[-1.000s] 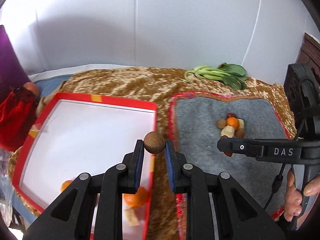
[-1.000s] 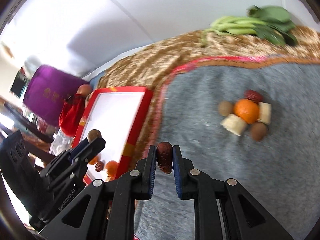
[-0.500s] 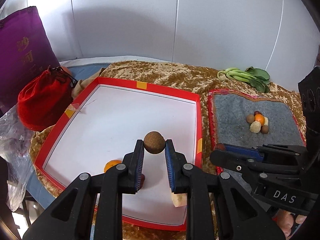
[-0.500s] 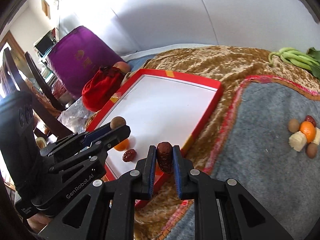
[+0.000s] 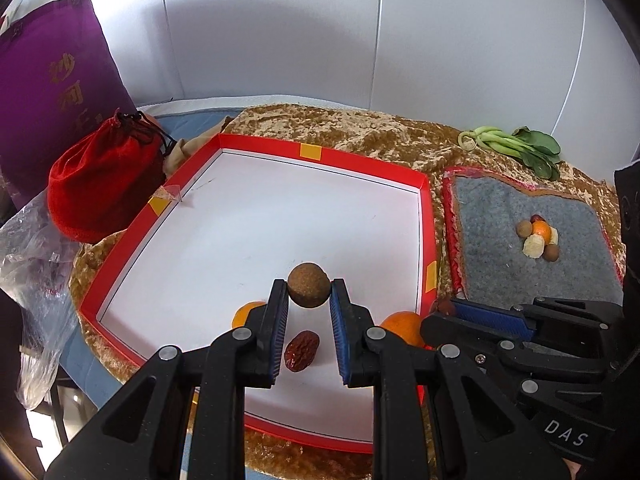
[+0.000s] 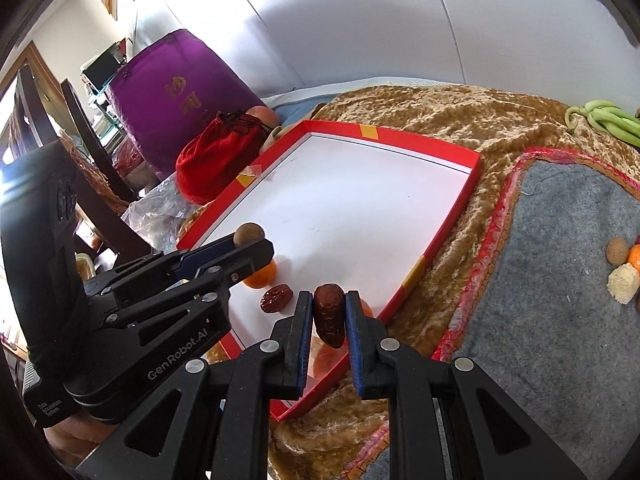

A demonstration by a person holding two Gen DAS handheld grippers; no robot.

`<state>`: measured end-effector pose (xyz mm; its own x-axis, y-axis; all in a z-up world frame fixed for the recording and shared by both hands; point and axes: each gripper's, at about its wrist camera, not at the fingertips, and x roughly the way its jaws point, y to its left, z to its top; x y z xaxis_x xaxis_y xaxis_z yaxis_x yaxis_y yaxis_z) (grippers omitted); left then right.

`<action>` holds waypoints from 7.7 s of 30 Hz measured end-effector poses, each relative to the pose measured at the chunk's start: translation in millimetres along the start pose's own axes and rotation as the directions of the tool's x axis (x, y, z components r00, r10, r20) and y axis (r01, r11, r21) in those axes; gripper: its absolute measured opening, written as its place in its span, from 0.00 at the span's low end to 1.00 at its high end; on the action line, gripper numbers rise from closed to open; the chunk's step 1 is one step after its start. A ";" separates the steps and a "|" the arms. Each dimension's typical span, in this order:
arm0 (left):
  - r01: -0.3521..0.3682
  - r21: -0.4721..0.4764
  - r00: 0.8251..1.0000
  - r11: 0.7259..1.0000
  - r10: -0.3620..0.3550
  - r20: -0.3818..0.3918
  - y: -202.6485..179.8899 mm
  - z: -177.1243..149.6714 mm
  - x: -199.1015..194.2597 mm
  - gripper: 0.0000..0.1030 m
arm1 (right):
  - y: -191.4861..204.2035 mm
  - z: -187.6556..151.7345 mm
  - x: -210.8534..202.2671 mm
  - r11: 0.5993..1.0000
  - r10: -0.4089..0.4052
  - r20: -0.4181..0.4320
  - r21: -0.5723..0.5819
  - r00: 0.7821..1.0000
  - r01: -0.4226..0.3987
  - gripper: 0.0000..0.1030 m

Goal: Organize fruits
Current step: 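Carry the brown fruit and red date into the white tray and open both tools, then move both tools back over the remaining fruit pile on the mat, then close left tool on a banana chunk while right tool closes on a brown round fruit, then carry the banana chunk and brown fruit over the white tray and open both tools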

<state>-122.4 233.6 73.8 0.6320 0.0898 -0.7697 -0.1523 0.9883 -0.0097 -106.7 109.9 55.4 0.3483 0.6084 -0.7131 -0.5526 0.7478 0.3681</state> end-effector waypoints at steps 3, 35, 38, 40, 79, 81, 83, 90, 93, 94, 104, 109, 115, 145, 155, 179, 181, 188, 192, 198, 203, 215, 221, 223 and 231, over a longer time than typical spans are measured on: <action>-0.009 -0.001 1.000 1.000 0.009 -0.002 1.3 -0.2 1.0 0.18 | 3.1 -1.3 2.4 1.000 0.010 -0.004 -0.009 1.000 -0.010 0.16; -0.063 -0.006 0.998 0.998 0.063 -0.008 -14.3 4.3 5.0 0.48 | -43.3 5.7 -29.4 0.993 -0.003 0.045 0.122 0.999 -0.003 0.21; -0.047 0.022 0.999 0.999 0.047 -0.001 -30.6 5.8 3.9 0.50 | -62.1 6.3 -43.9 0.986 -0.023 0.066 0.165 0.998 0.012 0.21; -0.034 0.041 0.999 0.999 0.034 -0.003 -42.7 7.0 4.3 0.50 | -78.4 6.0 -56.7 0.979 -0.041 0.080 0.201 0.996 0.024 0.22; 0.239 0.254 0.971 0.937 -0.230 -0.067 -158.0 10.3 11.7 0.56 | -251.1 -20.6 -91.4 0.665 -0.239 -0.074 0.714 0.968 0.219 0.25; 0.271 0.263 0.963 0.926 -0.257 -0.086 -173.6 15.9 17.0 0.56 | -254.2 -24.1 -110.8 0.652 -0.225 -0.033 0.737 0.974 0.175 0.25; 0.308 0.274 0.951 0.911 -0.289 -0.107 -192.1 19.9 22.8 0.56 | -257.9 -26.4 -126.2 0.646 -0.233 -0.003 0.747 0.973 0.157 0.25; 0.349 0.256 0.934 0.902 -0.313 -0.171 -233.3 29.5 55.9 0.56 | -267.8 -31.6 -165.4 0.622 -0.235 0.081 0.778 0.968 0.086 0.25; 0.336 0.259 0.938 0.905 -0.296 -0.182 -242.4 29.9 68.3 0.56 | -266.4 -31.1 -171.2 0.623 -0.229 0.094 0.779 0.969 0.072 0.25; 0.332 0.264 0.939 0.906 -0.291 -0.183 -245.1 30.0 71.7 0.56 | -266.6 -31.5 -172.3 0.623 -0.229 0.094 0.779 0.969 0.071 0.25; 0.320 0.293 0.944 0.901 -0.276 -0.180 -257.1 32.5 93.3 0.44 | -260.4 -30.3 -159.1 0.633 -0.203 0.072 0.770 0.977 0.075 0.25; 0.315 0.324 0.947 0.892 -0.273 -0.169 -259.5 29.7 92.9 0.30 | -259.5 -31.2 -156.0 0.636 -0.207 0.061 0.767 0.976 0.087 0.25; 0.310 0.306 0.950 0.900 -0.285 -0.125 -250.7 28.9 76.8 0.30 | -250.1 -26.5 -149.6 0.670 -0.206 0.052 0.735 0.977 0.102 0.25; -0.080 0.093 0.956 0.992 0.050 0.289 -53.8 33.6 -40.7 0.29 | -78.2 25.2 -56.5 0.959 -0.035 0.119 0.284 0.992 0.000 0.25; -0.105 0.033 0.967 0.994 0.094 0.238 -22.0 28.2 -30.1 0.29 | -28.3 17.6 -30.6 0.993 -0.010 0.095 0.118 0.995 -0.001 0.25; -0.141 -0.013 0.942 0.990 0.138 0.305 -26.0 29.5 -45.5 0.29 | -25.4 17.9 -57.0 0.994 0.008 0.175 0.104 0.985 -0.026 0.25; -0.144 -0.019 0.940 0.989 0.143 0.309 -24.9 29.6 -46.8 0.29 | -25.3 17.7 -54.9 0.994 0.008 0.168 0.104 0.986 -0.025 0.25; -0.139 -0.050 0.943 0.989 0.148 0.299 -13.4 28.7 -45.8 0.29 | -23.8 14.7 -43.1 0.995 -0.011 0.143 0.103 0.990 -0.004 0.25; -0.152 -0.061 0.951 0.987 0.163 0.264 -6.2 27.0 -39.9 0.29 | -21.3 11.5 -28.9 0.995 -0.023 0.111 0.097 0.994 0.013 0.25; -0.157 -0.074 0.973 0.985 0.167 0.160 2.7 19.9 -18.1 0.29 | -11.9 2.6 -6.8 0.997 -0.032 0.055 0.072 0.998 0.028 0.25; -0.177 -0.075 0.977 0.981 0.185 0.108 6.1 15.1 -7.1 0.29 | -0.4 -6.2 6.3 0.999 -0.026 0.015 0.032 1.000 0.026 0.25; -0.187 -0.110 0.982 0.976 0.184 -0.038 16.9 5.9 22.0 0.29 | 13.1 -16.8 17.2 1.000 -0.023 -0.027 -0.016 0.999 0.023 0.25; -0.202 -0.113 0.979 0.973 0.196 -0.063 15.7 3.5 26.7 0.29 | 14.3 -17.8 17.5 1.000 -0.011 -0.034 -0.021 0.999 0.011 0.28; -0.202 -0.117 0.978 0.972 0.195 -0.070 15.9 3.2 28.0 0.29 | 16.6 -18.3 17.3 1.000 -0.008 -0.036 -0.027 0.999 0.007 0.28; -0.253 -0.110 0.967 0.961 0.253 -0.014 11.6 6.6 17.3 0.53 | 23.9 -14.2 2.7 0.998 0.006 -0.005 -0.058 1.000 -0.006 0.31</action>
<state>-108.3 247.4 64.6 0.5620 0.3351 -0.7562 -0.3895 0.9138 0.1153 -129.7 125.7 53.8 0.3412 0.6115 -0.7140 -0.5977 0.7273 0.3373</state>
